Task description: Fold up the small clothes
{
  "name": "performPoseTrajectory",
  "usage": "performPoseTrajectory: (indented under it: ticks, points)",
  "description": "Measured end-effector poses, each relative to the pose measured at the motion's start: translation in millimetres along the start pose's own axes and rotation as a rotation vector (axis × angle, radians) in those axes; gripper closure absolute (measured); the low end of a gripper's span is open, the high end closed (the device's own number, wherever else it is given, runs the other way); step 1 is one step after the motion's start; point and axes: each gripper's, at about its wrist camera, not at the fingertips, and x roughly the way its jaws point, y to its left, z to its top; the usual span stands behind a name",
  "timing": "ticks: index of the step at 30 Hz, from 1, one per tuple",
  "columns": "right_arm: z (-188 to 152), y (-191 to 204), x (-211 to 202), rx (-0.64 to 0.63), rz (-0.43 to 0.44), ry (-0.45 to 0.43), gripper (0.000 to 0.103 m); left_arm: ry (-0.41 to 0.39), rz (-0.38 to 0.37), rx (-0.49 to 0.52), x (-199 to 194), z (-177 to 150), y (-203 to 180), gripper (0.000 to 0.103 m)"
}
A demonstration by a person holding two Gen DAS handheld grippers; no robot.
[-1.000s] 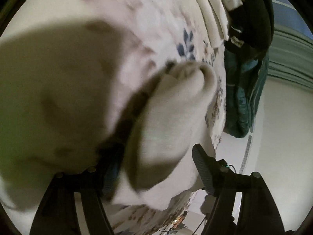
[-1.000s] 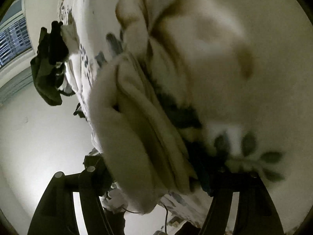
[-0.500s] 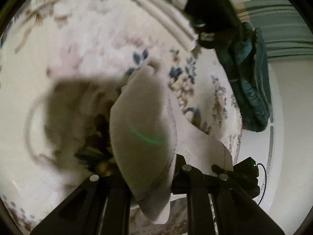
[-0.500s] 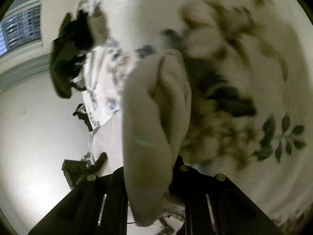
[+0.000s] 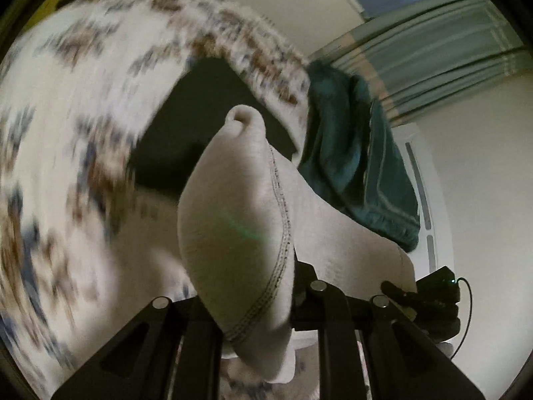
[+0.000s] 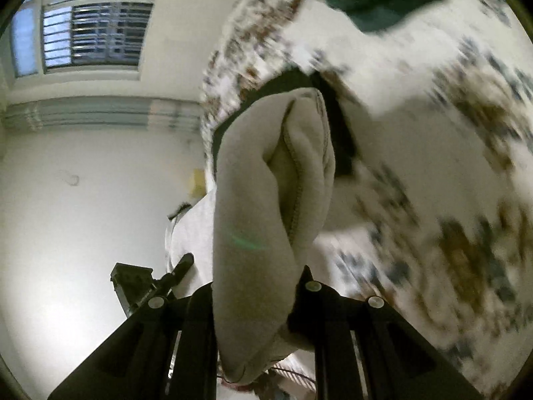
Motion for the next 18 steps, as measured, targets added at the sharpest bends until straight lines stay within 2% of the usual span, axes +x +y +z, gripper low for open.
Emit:
performPoseTrajectory:
  ticks: [2,4,8,12,14,16,17,18]
  points:
    - [36,23,27,-0.017,0.009,-0.018,0.088,-0.022,0.022,0.029,9,47,2,0.091]
    - [71,38,60,-0.028,0.01,-0.019,0.088,-0.036,0.038,0.046,16,75,9,0.091]
    - [124,41,117,-0.041,-0.024,-0.002,0.088,-0.033,0.12,0.081,51,128,31,0.09]
    - [156,28,168,-0.056,-0.132,0.047,0.088,0.025,0.212,0.068,87,145,59,0.089]
    - [157,25,176,-0.079,-0.192,0.075,0.087,0.05,0.26,0.068,96,143,67,0.086]
    - [153,29,178,-0.124,-0.258,0.089,0.081,0.047,0.304,0.103,96,139,65,0.081]
    - [149,34,178,-0.161,-0.307,0.092,0.074,0.04,0.337,0.124,93,137,62,0.078]
    - [146,40,179,-0.198,-0.378,0.095,0.059,0.027,0.371,0.138,89,135,60,0.073]
